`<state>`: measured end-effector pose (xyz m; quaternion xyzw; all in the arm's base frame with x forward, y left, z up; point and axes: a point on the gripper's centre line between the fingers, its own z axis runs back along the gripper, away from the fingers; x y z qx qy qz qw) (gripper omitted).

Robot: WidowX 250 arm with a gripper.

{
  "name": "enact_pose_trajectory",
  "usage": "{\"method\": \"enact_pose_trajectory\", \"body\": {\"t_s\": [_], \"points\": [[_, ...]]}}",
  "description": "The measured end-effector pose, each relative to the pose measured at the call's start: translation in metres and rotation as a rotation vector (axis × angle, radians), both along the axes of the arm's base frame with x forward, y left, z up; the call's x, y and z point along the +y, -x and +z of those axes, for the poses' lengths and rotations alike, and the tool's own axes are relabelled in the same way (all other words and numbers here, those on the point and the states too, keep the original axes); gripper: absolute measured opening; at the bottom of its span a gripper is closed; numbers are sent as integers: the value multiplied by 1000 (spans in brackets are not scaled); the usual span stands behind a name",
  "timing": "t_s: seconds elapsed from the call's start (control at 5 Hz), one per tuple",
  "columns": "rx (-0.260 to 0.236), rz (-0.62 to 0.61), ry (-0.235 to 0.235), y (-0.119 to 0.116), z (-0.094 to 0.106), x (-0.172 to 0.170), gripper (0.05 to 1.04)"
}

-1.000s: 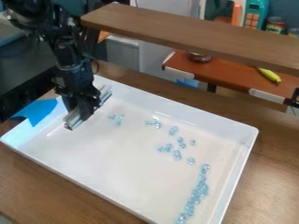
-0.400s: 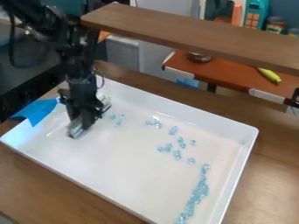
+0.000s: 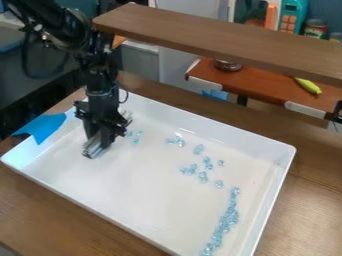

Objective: Sweep into pile

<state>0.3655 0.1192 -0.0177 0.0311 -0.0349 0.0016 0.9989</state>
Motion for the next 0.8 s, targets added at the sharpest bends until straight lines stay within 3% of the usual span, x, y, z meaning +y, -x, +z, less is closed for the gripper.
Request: {"method": "enact_pose_trajectory", "body": {"t_s": [0.4, 0.8], "points": [[39, -85, 62, 1, -1, -72, 380], [51, -156, 81, 4, -1, -129, 380]]}}
